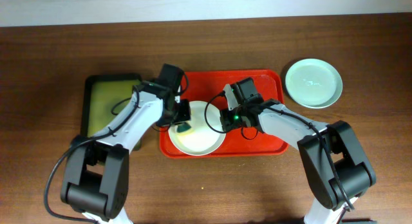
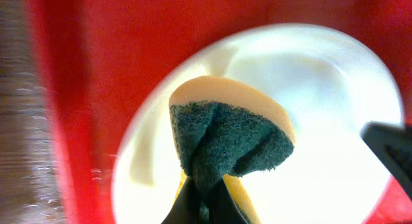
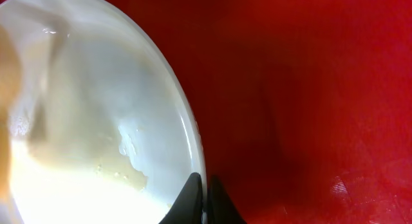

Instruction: Clean dirty plates on tray and stack at the side

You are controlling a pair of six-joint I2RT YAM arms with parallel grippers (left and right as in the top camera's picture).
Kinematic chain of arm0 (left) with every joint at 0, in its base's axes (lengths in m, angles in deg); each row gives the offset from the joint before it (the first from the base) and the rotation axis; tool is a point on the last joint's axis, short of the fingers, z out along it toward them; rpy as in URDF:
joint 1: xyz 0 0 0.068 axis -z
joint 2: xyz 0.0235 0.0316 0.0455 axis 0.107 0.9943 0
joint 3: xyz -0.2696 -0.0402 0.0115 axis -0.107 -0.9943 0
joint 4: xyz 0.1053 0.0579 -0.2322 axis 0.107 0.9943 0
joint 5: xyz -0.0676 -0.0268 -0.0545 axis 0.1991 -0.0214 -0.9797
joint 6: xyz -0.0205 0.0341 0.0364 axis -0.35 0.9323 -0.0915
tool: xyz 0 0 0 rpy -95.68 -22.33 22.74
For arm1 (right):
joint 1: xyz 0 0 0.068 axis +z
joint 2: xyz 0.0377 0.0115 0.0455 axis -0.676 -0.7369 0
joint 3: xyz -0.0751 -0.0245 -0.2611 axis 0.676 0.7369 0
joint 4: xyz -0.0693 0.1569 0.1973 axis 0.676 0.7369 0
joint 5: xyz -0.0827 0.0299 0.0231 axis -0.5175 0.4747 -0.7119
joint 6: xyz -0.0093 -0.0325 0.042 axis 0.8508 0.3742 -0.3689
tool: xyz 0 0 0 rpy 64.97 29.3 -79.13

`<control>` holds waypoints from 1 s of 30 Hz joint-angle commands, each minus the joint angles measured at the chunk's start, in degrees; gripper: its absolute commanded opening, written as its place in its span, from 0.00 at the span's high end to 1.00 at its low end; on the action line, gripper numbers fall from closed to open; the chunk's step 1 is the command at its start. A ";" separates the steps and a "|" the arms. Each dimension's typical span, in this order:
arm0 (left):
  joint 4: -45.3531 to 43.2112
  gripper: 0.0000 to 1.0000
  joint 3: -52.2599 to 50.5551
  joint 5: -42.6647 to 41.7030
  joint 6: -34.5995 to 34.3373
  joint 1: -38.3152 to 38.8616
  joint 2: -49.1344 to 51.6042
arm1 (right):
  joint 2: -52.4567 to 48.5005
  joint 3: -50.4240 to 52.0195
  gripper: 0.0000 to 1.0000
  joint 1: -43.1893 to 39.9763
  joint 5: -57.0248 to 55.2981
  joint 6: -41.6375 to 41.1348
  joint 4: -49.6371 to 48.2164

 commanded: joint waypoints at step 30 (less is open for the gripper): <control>-2.73 1.00 -6.38 23.54 -5.09 0.85 -21.59 | -0.87 -1.36 0.96 -0.66 -2.23 0.70 2.56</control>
